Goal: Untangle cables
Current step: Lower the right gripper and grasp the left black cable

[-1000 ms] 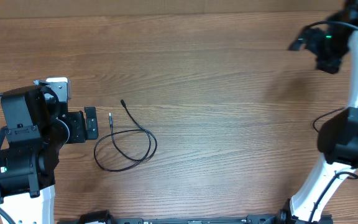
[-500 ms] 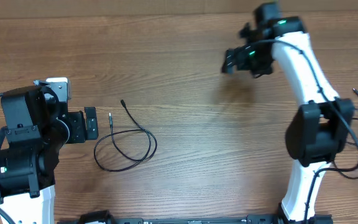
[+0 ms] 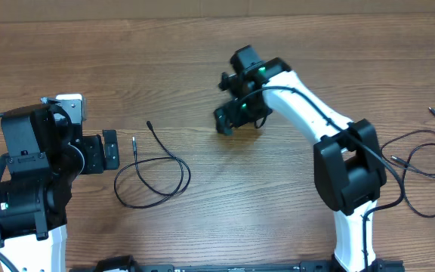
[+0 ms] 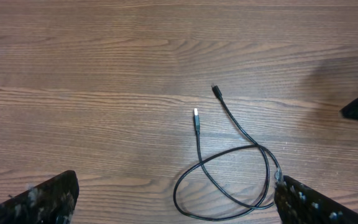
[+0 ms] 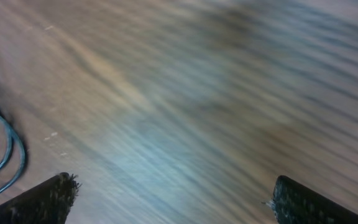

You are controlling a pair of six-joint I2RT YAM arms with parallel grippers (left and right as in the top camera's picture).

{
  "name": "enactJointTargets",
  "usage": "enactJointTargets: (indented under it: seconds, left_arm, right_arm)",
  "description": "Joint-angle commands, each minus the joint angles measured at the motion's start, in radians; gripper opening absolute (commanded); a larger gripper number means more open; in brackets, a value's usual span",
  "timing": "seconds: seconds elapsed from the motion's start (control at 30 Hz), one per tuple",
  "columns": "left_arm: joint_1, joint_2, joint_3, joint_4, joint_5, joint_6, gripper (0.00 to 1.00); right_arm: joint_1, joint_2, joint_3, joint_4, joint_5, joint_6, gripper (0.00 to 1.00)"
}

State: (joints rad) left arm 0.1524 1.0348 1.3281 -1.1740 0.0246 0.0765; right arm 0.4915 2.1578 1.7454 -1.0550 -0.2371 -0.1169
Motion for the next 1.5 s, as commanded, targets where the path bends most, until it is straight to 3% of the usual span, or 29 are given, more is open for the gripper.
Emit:
enactJointTargets:
  seconds: [0.0, 0.47, 0.77, 0.97, 1.47]
  left_arm:
    - [0.004, 0.0, 0.004, 0.003, -0.006, -0.017, 1.0]
    - [0.004, 0.0, 0.004, 0.003, -0.006, -0.017, 1.0]
    - [0.004, 0.0, 0.004, 0.003, -0.006, -0.017, 1.0]
    - [0.004, 0.0, 0.004, 0.003, -0.006, -0.017, 1.0]
    - [0.004, 0.0, 0.004, 0.003, -0.006, -0.017, 1.0]
  right_arm:
    - [0.051, 0.004, -0.013, 0.022, -0.013, -0.023, 1.0]
    - [0.235, 0.007, -0.039, 0.18, -0.027, -0.102, 1.0]
    - [0.273, 0.013, -0.04, 0.253, -0.027, -0.13, 1.0]
    - [0.301, 0.039, -0.04, 0.279, -0.026, -0.229, 1.0]
    - [0.315, 0.136, -0.04, 0.292, 0.044, -0.259, 0.95]
